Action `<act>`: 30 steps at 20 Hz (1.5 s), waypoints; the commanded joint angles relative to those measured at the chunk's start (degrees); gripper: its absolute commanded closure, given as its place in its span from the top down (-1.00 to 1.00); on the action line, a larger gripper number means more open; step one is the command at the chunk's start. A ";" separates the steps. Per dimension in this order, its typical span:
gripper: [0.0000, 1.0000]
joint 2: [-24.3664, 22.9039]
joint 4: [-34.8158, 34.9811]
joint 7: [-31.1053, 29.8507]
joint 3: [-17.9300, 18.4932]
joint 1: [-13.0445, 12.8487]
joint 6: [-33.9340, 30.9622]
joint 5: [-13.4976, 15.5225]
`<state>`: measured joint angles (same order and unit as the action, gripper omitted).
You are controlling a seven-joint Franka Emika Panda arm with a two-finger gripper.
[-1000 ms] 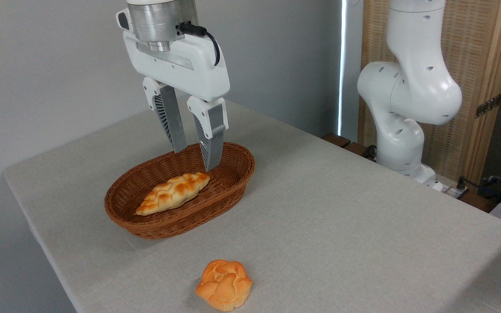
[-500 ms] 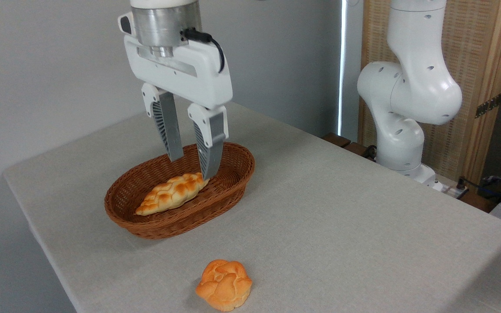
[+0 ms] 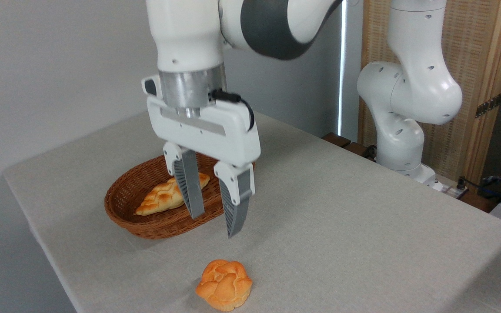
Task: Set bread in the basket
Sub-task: 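Lower the gripper onto the round orange bun and close on it, then lift the held orange bun and carry it over the wicker basket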
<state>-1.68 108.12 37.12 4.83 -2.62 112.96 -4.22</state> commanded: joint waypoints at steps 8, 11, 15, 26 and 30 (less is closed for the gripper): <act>1.00 3.61 5.70 0.32 0.71 0.78 10.70 -4.04; 1.00 4.23 6.49 0.41 0.71 0.86 10.96 -4.13; 1.00 5.46 6.76 0.32 0.71 0.78 11.14 -4.13; 0.24 7.84 9.13 0.32 0.53 0.69 15.97 -4.13; -0.33 7.92 9.04 0.41 0.45 0.69 15.89 -4.13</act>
<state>6.60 116.67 37.13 5.03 -1.69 127.74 -7.41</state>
